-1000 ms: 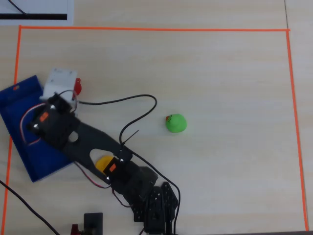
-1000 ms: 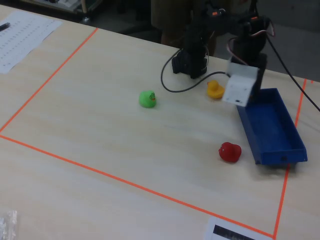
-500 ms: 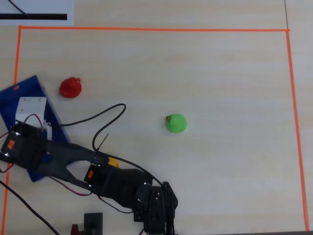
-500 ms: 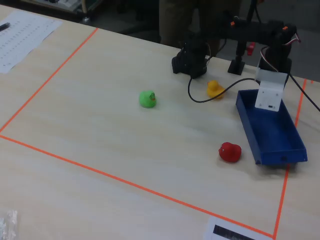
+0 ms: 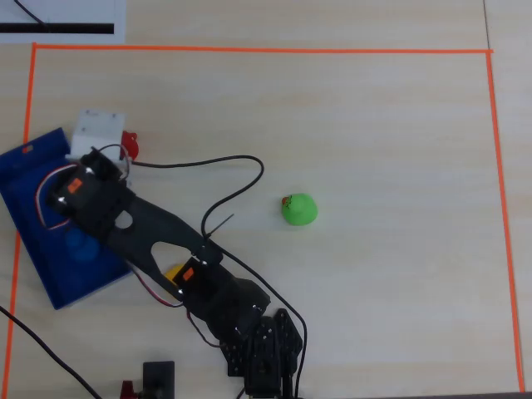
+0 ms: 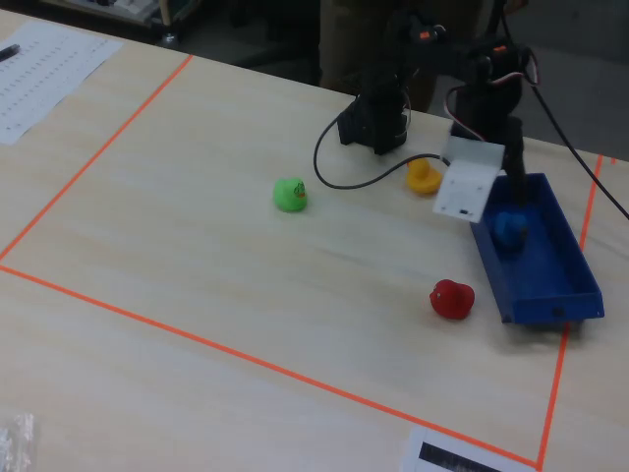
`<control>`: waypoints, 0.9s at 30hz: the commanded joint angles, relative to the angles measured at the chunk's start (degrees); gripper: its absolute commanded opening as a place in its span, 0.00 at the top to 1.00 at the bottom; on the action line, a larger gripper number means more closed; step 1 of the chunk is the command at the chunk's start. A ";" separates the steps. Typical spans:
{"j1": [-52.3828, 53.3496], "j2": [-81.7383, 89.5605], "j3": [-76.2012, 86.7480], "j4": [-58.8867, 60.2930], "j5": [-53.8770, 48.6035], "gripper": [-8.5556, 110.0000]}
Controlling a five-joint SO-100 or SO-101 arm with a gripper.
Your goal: Grasp blue duck and put it into box.
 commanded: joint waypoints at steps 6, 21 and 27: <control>27.16 53.79 66.18 -45.53 -19.69 0.93; 44.91 106.79 126.12 -59.85 -28.92 0.93; 42.36 114.79 126.12 -37.62 -31.82 0.93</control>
